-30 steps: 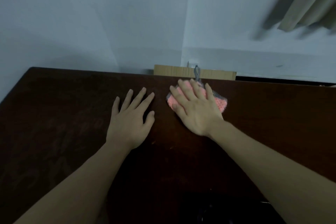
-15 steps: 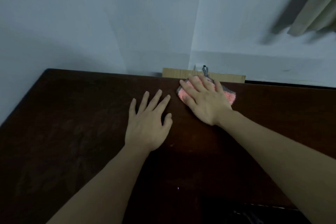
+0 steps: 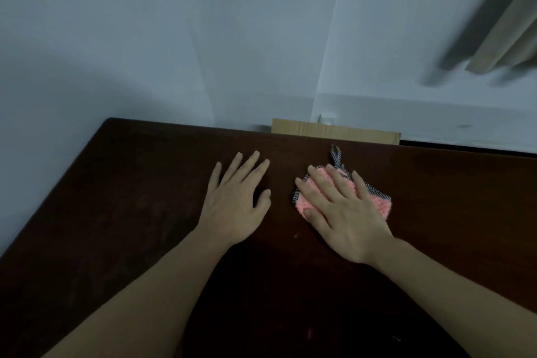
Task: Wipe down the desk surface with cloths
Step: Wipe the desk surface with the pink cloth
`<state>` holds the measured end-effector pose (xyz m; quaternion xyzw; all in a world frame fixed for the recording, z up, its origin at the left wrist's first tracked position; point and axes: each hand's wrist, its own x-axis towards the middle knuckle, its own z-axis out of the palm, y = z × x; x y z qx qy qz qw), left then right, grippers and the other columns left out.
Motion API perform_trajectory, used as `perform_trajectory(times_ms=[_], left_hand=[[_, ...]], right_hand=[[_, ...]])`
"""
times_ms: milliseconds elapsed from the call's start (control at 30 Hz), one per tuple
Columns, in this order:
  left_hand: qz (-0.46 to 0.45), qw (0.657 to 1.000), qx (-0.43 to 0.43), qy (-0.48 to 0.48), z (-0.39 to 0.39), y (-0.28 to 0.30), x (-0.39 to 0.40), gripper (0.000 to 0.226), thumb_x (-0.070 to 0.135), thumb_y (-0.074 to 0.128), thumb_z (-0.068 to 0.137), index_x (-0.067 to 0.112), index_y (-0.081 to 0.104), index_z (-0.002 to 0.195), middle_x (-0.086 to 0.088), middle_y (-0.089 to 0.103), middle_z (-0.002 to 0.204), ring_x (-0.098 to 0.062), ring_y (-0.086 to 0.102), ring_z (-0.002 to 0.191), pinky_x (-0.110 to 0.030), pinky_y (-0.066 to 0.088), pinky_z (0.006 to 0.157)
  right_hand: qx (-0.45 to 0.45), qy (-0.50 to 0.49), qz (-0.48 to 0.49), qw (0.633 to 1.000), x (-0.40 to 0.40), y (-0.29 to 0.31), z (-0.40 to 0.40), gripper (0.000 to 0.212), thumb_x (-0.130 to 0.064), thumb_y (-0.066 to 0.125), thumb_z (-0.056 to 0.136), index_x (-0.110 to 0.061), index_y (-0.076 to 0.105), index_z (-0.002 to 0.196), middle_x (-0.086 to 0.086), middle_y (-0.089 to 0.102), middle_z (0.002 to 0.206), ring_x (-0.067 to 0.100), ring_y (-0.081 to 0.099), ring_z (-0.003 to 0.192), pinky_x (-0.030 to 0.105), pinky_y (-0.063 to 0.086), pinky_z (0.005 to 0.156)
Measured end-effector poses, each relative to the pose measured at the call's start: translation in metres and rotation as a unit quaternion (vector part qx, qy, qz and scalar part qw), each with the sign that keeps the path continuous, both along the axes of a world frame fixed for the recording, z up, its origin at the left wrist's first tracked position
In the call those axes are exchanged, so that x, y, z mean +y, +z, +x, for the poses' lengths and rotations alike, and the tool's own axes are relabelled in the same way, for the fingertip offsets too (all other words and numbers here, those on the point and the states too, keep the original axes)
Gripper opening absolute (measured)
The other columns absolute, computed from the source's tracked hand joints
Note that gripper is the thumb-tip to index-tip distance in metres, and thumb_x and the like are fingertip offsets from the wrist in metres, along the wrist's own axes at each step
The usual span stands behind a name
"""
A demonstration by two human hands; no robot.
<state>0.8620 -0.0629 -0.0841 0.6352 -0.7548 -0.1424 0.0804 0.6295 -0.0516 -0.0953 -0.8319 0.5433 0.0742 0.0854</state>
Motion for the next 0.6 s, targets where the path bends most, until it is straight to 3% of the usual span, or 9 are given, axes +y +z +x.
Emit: perform_trajectory(times_ms=[167,400,467,600], left_hand=[[0.015,0.998,-0.028,0.055,0.032,-0.016,0.006,0.059,0.048,0.031,0.105,0.037,0.013,0.161,0.014,0.001,0.169,-0.011,-0.008,0.155,-0.042,-0.007,0.126],[-0.008,0.998,-0.025,0.06,0.031,-0.021,0.007,0.059,0.05,0.028,0.105,0.039,0.014,0.161,0.015,0.002,0.169,-0.011,-0.006,0.155,-0.042,-0.006,0.126],[-0.002,0.998,-0.026,0.059,0.031,-0.021,0.006,0.059,0.05,0.027,0.104,0.039,0.012,0.161,0.015,0.002,0.169,-0.011,-0.007,0.155,-0.042,-0.006,0.126],[0.001,0.998,-0.024,0.061,0.03,-0.022,0.004,0.06,0.051,0.027,0.104,0.04,0.012,0.16,0.015,0.001,0.168,-0.011,-0.007,0.155,-0.044,-0.004,0.126]], right_hand=[[-0.001,-0.006,-0.012,1.0,-0.04,-0.001,0.01,0.057,-0.057,0.002,0.105,-0.045,-0.012,0.158,-0.011,-0.02,0.167,0.018,-0.022,0.154,0.053,-0.012,0.123],[-0.008,-0.061,-0.024,0.998,-0.103,-0.002,0.041,0.057,-0.055,0.008,0.105,-0.042,0.001,0.161,-0.007,0.0,0.171,0.021,-0.004,0.157,0.058,-0.003,0.123],[-0.013,-0.058,-0.018,0.998,-0.096,-0.001,0.041,0.058,-0.055,0.006,0.105,-0.042,-0.001,0.161,-0.008,-0.004,0.171,0.021,-0.008,0.157,0.058,-0.005,0.123],[0.003,-0.004,0.006,1.0,-0.048,0.003,0.037,0.071,-0.061,-0.016,0.09,-0.042,-0.013,0.159,-0.01,-0.02,0.168,0.021,-0.02,0.155,0.055,-0.01,0.123]])
